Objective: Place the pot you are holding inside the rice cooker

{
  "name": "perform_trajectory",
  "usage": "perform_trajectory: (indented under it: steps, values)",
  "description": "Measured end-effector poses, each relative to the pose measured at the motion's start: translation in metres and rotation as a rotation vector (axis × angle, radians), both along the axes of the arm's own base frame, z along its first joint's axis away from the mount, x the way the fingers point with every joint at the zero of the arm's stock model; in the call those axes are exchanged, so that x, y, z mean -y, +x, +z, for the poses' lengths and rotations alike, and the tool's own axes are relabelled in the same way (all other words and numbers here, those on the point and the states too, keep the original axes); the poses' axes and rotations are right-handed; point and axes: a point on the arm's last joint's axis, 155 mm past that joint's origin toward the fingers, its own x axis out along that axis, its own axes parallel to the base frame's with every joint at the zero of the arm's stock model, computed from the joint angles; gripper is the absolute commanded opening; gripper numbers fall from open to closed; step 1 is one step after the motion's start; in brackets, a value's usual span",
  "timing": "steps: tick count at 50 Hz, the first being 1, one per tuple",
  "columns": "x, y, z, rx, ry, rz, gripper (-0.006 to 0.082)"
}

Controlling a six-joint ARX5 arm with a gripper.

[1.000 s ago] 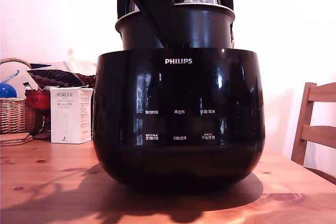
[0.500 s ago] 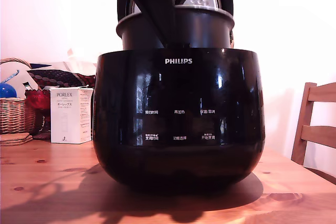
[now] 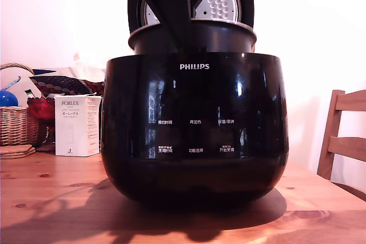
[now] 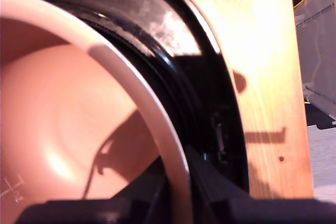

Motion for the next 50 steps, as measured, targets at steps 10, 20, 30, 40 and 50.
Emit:
perform_trajectory:
  steps: [10, 20, 30, 40, 50]
  values:
    - [0.0015, -0.0019, 0.0, -0.002, -0.002, -0.005, 0.0096]
    - [0.0013, -0.0029, -0.0002, -0.004, 0.0, -0.006, 0.0096]
    - [0.0013, -0.0029, -0.0002, -0.004, 0.0, -0.006, 0.0097]
    - [0.0014, -0.0058, -0.0003, -0.015, 0.001, 0.004, 0.0171]
    - [0.0034, -0.0056, 0.0017, -0.011, -0.007, 0.008, 0.0175]
